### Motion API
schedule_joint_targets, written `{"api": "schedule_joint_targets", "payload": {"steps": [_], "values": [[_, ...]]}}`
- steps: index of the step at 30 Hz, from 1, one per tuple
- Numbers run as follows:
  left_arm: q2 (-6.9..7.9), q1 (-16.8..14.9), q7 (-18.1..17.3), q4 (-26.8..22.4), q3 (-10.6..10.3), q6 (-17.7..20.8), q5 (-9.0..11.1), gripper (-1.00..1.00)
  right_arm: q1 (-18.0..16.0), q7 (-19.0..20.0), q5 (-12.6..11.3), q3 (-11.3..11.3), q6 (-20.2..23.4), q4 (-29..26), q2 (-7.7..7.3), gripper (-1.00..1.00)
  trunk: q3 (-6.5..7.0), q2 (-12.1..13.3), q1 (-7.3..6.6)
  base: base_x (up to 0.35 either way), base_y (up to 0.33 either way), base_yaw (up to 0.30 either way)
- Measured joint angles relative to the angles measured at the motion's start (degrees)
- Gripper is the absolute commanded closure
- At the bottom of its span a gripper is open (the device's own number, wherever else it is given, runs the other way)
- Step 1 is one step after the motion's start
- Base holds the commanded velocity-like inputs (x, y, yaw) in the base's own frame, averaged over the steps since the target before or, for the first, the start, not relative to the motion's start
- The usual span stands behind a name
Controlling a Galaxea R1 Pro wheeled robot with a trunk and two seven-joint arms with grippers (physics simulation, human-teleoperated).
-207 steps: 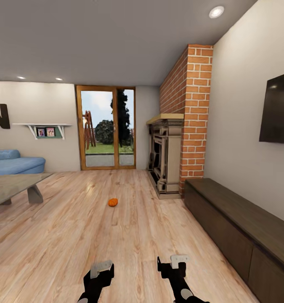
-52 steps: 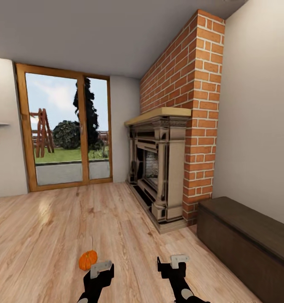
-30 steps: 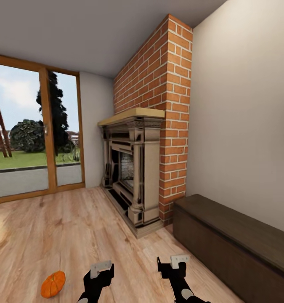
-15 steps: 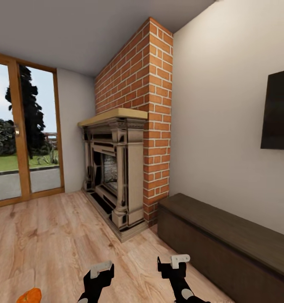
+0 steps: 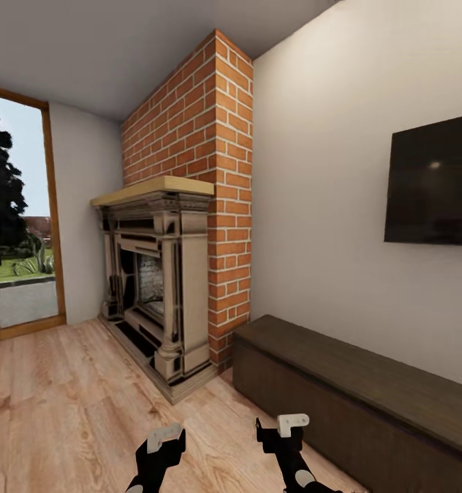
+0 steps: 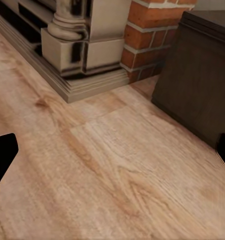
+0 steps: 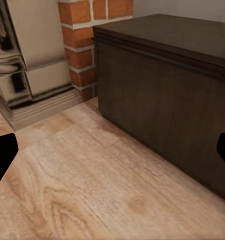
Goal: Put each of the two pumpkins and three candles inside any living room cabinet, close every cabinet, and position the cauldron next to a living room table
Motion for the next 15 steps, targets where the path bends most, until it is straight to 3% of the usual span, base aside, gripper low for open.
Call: {"api": "schedule_joint_targets", "payload": {"steps": [8,15], "values": [[0.0,0.0,0.0,0.0,0.0,0.0,0.0,-1.0,0.0,0.0,0.0,0.0,0.0,0.0,-0.06,-1.0,0.32,0.0,0.01,0.015,0.023,-0.273],[0.1,0.0,0.0,0.0,0.1,0.0,0.0,-1.0,0.0,0.0,0.0,0.0,0.0,0.0,-0.09,-1.0,0.59,0.0,0.01,0.001,0.178,-0.273]]}}
